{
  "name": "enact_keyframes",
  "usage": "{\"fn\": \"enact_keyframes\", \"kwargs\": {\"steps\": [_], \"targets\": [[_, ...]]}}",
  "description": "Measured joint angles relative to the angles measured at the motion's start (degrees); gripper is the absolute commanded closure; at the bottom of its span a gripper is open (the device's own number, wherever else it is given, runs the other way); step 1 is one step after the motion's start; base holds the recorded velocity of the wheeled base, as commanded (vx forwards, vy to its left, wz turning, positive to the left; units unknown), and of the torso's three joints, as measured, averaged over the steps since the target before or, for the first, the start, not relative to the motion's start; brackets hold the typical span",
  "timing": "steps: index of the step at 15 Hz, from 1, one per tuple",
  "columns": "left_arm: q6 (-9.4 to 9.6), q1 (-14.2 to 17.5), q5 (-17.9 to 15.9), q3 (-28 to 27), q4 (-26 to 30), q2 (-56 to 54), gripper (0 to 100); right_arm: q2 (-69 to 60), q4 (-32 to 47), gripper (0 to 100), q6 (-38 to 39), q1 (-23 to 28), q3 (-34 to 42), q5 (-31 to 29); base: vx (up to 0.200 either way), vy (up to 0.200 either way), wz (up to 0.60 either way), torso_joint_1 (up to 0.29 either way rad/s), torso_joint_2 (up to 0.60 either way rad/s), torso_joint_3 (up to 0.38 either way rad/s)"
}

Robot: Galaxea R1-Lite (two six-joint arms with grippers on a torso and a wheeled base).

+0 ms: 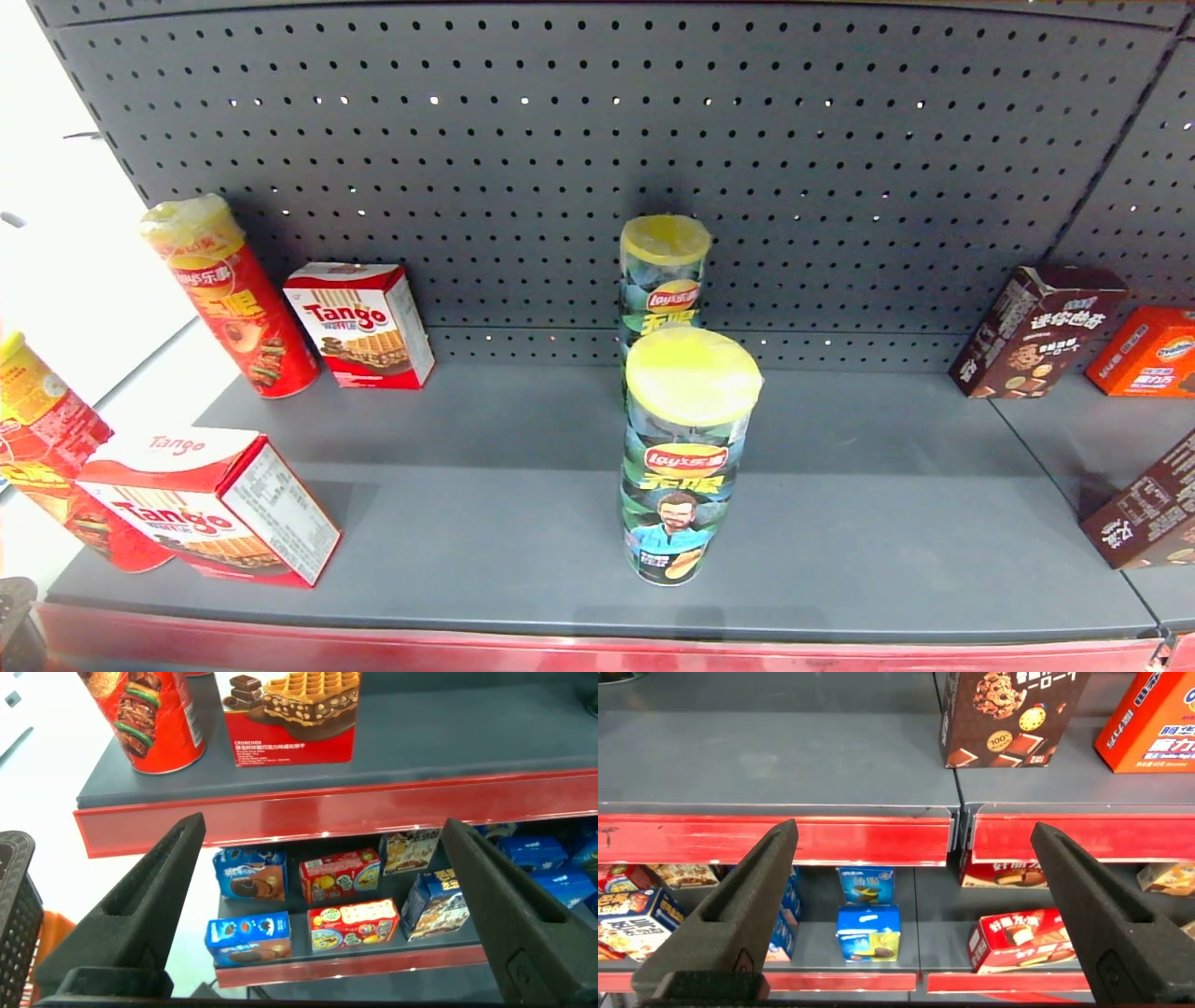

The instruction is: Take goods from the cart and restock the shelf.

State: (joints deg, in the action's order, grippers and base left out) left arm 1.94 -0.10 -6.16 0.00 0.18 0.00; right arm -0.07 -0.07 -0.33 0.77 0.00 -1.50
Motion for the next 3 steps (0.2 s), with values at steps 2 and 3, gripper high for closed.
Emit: {"fn": "enact_keyframes", "kwargs": {"steps": [2,3], "targets": [[0.0,0.0,0.0,0.0,0.0,0.0,0,0.0,0.0,0,-0.2,0.0,0.0,0.0,0.0,0.0,0.0,0.0,0.0,0.0],[0.0,0.0,0.0,0.0,0.0,0.0,0,0.0,0.0,0,-0.3,0.0,0.0,0.1,0.0,0.0,0.0,0.0,0.0,0.0]]}}
